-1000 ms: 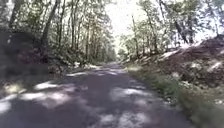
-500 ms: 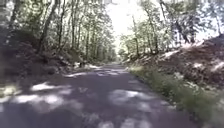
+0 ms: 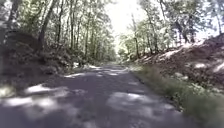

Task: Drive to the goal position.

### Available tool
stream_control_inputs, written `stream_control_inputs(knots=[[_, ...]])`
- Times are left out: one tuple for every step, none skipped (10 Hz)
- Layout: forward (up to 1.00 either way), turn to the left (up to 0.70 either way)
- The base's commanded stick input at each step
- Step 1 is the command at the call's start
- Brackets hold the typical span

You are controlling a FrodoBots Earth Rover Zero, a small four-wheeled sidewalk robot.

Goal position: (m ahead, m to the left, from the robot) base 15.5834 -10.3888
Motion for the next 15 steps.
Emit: stream_control_inputs(knots=[[0.45, 0.00], [0.45, 0.00], [0.45, 0.00], [0.45, 0.00], [0.45, 0.00], [0.45, 0.00], [0.45, 0.00], [0.45, 0.00], [0.45, 0.00], [0.45, 0.00], [0.45, 0.00], [0.45, 0.00], [0.45, 0.00], [0.45, 0.00], [0.45, 0.00]])
